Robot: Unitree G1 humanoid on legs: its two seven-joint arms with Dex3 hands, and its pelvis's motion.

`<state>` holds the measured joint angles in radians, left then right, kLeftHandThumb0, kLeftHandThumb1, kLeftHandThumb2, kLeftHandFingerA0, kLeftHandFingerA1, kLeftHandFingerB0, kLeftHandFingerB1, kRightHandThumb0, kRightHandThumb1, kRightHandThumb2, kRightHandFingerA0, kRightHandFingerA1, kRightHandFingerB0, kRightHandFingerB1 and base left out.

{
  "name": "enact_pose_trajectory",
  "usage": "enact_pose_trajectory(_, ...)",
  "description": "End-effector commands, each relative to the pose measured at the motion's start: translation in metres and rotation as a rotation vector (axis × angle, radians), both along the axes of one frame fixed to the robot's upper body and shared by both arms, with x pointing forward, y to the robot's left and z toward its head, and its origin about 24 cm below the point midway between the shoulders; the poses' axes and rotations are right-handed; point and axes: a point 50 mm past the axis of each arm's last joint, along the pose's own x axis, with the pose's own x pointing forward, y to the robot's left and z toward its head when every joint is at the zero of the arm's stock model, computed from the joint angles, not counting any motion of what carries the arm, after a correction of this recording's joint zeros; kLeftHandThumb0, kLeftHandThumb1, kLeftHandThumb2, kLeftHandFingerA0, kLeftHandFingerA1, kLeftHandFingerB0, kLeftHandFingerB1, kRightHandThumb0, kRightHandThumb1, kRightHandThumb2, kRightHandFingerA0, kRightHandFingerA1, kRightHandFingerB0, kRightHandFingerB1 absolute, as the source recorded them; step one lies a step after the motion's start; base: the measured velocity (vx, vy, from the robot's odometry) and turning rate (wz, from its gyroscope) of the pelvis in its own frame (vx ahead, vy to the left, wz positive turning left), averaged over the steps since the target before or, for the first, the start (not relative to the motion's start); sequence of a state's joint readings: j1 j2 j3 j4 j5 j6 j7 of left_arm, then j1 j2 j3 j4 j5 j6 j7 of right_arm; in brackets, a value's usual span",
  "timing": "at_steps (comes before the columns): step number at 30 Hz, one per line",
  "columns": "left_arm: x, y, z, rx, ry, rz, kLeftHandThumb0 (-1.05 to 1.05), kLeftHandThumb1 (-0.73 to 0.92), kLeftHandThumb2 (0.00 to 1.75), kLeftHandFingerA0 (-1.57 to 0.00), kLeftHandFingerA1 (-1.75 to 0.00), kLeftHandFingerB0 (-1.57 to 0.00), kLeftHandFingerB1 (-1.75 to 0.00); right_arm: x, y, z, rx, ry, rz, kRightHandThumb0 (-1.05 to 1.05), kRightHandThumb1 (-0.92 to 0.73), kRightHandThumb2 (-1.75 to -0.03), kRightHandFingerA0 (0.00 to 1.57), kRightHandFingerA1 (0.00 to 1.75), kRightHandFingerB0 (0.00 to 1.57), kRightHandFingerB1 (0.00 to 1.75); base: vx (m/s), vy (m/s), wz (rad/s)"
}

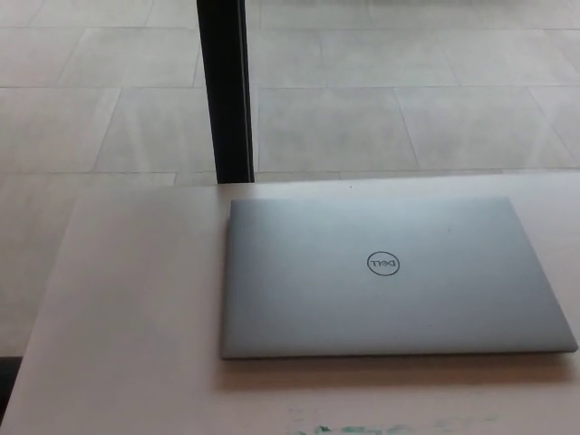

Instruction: The robot uses its right hand to push down on the lid of a laptop kept in the middle of the desk to close it

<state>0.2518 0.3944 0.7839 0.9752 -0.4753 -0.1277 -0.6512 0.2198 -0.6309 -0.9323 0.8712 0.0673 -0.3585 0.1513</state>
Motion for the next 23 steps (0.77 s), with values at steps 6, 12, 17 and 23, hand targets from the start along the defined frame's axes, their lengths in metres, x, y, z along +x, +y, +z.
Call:
enact_pose_trajectory(6,-0.01,0.012,0.004,0.083,0.127,-0.011,-0.88,0.77,1.14,-0.27,-0.52,-0.1,-0.41,-0.082,0.001,-0.037,0.177,-0.457,-0.482,-0.83,-0.83,-0.65,0.66,1.06,0.63,0.72,0.0,0.0,0.0)
enact_pose_trajectory(12,0.006,0.011,0.003,0.077,0.101,-0.002,-0.93,0.77,1.13,-0.28,-0.51,-0.13,-0.42,-0.06,0.008,-0.043,0.158,-0.445,-0.393,-0.85,-0.82,-0.66,0.75,1.08,0.66,0.7,0.0,0.0,0.0)
enact_pose_trajectory(17,0.037,0.011,0.007,0.086,0.04,-0.002,-0.9,0.92,0.73,-0.29,-0.38,-0.19,-0.29,-0.026,0.009,-0.044,0.203,-0.496,-0.324,-0.86,-0.83,-0.66,0.65,0.95,0.57,0.59,0.0,0.0,0.0)
enact_pose_trajectory(23,0.072,0.009,0.01,0.059,-0.035,0.03,-0.88,0.74,1.12,-0.26,-0.5,-0.13,-0.41,0.016,0.016,-0.038,0.227,-0.568,-0.26,-0.88,-0.82,-0.66,0.65,0.93,0.6,0.59,0.0,0.0,0.0)
